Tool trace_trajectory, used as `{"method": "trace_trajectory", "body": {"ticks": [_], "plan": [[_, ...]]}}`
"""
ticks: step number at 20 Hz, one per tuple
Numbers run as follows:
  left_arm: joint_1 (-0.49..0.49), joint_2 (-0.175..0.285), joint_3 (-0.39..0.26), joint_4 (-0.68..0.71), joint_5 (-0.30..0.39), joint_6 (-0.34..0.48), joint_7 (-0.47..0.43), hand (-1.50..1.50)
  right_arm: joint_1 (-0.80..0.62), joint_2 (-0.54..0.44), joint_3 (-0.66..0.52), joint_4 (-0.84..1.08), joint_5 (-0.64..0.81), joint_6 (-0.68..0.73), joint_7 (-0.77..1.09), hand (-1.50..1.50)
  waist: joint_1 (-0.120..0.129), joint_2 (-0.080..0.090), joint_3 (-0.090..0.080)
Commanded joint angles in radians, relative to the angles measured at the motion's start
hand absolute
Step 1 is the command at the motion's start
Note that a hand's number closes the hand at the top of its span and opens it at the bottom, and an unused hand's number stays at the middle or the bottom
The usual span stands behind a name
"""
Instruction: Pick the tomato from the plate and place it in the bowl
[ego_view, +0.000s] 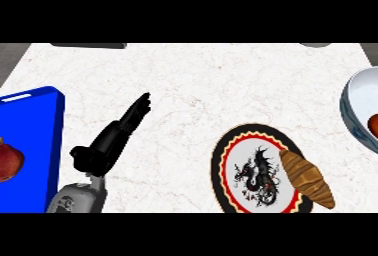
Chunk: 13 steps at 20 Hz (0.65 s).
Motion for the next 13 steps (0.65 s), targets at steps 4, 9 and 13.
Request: {"method": "trace_trajectory", "body": {"ticks": [4,9,13], "plan": [[0.006,-0.005,-0.005,0.018,-0.010,0.002,-0.022,0.00,0.033,-0.103,-0.080,0.087,-0.067,0.108,-0.053,-1.50,0.005,0.015,0.006],[0.011,-0.013,-0.023,-0.005,-0.008,-0.004,-0.014,0.00,0.084,-0.124,-0.090,0.095,-0.079,0.128,-0.076,-1.50,0.007,0.014,0.012],[0.001,-0.008,-0.007,0.007,-0.004,0.000,-0.007,0.00,0.092,-0.157,-0.087,0.089,-0.082,0.202,-0.065,-1.50,0.002,0.017,0.013]]}}
